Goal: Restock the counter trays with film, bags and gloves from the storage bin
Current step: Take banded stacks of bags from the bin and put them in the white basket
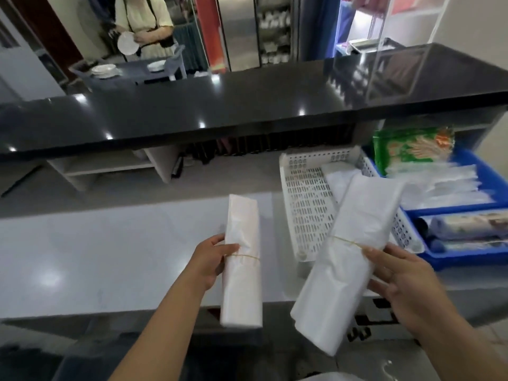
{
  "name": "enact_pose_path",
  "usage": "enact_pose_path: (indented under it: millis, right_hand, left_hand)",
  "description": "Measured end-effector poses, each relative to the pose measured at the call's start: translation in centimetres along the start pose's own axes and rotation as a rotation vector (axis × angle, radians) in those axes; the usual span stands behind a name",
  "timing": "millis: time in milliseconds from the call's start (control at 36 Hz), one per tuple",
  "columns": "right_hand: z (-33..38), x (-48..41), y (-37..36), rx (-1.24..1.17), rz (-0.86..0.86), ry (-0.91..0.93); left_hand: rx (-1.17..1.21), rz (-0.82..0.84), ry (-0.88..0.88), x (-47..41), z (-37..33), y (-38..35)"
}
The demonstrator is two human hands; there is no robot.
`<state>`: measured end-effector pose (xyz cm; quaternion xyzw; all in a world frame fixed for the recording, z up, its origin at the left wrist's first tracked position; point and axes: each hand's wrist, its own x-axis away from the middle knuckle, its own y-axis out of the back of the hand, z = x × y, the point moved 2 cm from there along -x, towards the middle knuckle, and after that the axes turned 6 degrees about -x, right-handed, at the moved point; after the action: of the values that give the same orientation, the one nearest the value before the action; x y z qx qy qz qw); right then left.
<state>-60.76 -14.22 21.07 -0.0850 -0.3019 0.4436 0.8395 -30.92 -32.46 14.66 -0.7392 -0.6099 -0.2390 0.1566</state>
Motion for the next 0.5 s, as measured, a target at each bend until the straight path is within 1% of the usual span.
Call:
enact_pose_path:
  millis: [139,194,361,500]
  right_hand:
    - [2.3,-3.9,0.9,0.036,0.036,-0.008]
    - [3.3,-5.2,1.1,0.059,0.048,-0.006]
    - [4.2,-8.4,0.8,0.124,0.099,-0.040]
    - [3.4,-10.8,-0.2,0.178,0.103,-0.113]
  left_hand:
    - [0.031,0.055,0.014,-5.0,-1.8,-2.7]
    - [0.022,0.045,0.017,-6.6,-2.2,-3.6]
    - [-0.095,-0.105,0.037,-8.4,-1.2,-4.5]
    - [-0.376,-0.253,-0.088,-7.4,-0.4,-2.8]
